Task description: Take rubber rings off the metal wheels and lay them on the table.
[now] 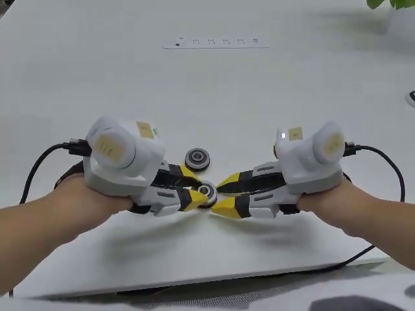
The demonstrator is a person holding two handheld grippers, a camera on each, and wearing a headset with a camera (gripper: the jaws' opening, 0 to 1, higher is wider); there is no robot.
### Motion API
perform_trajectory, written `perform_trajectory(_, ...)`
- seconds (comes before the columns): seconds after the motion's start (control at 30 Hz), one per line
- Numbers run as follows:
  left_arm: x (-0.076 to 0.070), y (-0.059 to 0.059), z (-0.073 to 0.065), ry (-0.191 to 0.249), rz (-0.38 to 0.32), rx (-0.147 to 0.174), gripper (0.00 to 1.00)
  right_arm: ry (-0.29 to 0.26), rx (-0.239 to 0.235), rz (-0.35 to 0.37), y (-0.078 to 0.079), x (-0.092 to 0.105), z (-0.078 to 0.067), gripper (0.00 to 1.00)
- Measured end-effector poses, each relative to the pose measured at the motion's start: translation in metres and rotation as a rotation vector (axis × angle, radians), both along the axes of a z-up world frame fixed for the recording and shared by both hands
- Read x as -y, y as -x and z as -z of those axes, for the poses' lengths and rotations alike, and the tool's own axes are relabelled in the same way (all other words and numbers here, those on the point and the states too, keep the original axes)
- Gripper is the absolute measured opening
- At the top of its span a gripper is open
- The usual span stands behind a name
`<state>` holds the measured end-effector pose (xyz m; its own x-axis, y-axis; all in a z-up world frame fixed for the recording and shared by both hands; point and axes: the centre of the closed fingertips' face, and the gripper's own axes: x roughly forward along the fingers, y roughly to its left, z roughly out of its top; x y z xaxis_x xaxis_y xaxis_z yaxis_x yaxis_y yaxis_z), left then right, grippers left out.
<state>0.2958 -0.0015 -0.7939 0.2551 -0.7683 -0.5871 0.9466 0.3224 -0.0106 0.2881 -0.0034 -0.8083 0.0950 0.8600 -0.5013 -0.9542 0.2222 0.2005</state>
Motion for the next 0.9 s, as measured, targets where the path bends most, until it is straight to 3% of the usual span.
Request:
perform_trajectory(0.03, 0.0008, -0.0013, -0.0008, -0.003, 0.003, 0.022, 0.14, -0.001, -0.001, 0.001, 0.0000, -0.0001, 0.0000, 0.20)
perform_trajectory(0.67, 0.0036, 0.0016, -0.0020, 0.010, -0.023, 0.044, 0.14, 0.006, 0.018, 0.008, -0.0012, -0.0043, 0.0001, 0.21)
perform_trajectory(0.9, 0.0026, 0.0010, -0.0016, 0.003, -0.028, 0.053, 0.14, 0.019, 0.029, 0.003, -0.0017, 0.0008, 0.0016, 0.16)
